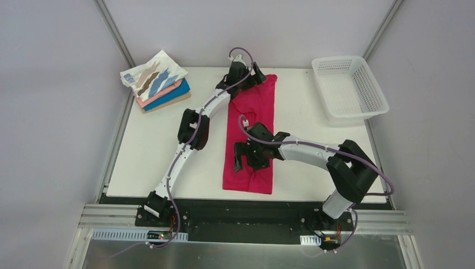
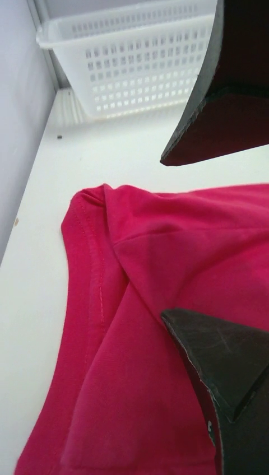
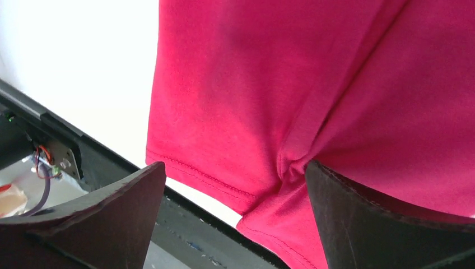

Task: Fold and stack the t-shirts
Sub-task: Rotate the tshirt 90 degrees, then grab the bottom of the folded rectangular tshirt with both arms

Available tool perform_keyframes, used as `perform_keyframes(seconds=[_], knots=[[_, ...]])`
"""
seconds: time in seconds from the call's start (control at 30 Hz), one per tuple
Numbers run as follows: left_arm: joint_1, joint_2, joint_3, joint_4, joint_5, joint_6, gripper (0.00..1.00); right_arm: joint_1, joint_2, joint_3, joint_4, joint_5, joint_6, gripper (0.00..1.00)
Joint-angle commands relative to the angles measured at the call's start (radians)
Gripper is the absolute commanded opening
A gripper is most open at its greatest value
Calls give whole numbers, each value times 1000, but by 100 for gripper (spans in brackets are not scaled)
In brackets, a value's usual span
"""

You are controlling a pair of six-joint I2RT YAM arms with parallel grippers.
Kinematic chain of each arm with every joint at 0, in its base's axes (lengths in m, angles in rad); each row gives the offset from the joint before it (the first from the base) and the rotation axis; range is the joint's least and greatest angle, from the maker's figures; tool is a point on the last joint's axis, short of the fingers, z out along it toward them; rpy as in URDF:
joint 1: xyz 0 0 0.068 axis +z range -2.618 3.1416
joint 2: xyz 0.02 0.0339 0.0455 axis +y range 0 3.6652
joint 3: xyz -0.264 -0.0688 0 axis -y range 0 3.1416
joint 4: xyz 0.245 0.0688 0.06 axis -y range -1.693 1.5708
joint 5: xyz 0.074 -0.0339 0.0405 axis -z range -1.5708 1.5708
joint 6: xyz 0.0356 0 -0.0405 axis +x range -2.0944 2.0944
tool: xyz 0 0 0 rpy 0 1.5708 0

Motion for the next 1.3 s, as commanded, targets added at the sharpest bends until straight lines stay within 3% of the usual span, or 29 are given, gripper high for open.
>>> perform_keyframes(seconds=[0.0, 0.17, 0.27, 0.33, 0.57, 0.67, 0.77, 0.93, 1.07, 1.27], knots=[[28, -193, -12, 9, -54, 157, 99, 3, -146, 39, -8, 178, 32, 100], [27, -437, -102, -43, 51, 243, 99, -10, -394, -59, 86, 224, 75, 100], [26, -617, -233, -177, 121, 282, 99, -41, -515, -146, 68, 249, 144, 100], [22, -782, -450, -251, 105, 300, 99, -72, -573, -206, 18, 229, 148, 100], [-112, -1435, -1348, -310, -224, 201, 99, -94, -764, -370, -141, 74, 80, 100], [-145, -1641, -1657, -315, -222, 106, 99, -89, -801, -431, -163, 36, 114, 99], [-189, -1784, -1849, -357, -149, 39, 99, -87, -818, -461, -203, 8, 142, 99], [-316, -1822, -2024, -355, -59, -117, 98, -85, -806, -542, -132, -42, 199, 91], [-356, -1738, -2049, -346, -75, -184, 83, -85, -763, -596, 10, -36, 250, 80], [-379, -1589, -2016, -320, -91, -186, 65, -85, -729, -640, 76, 82, 310, 67]])
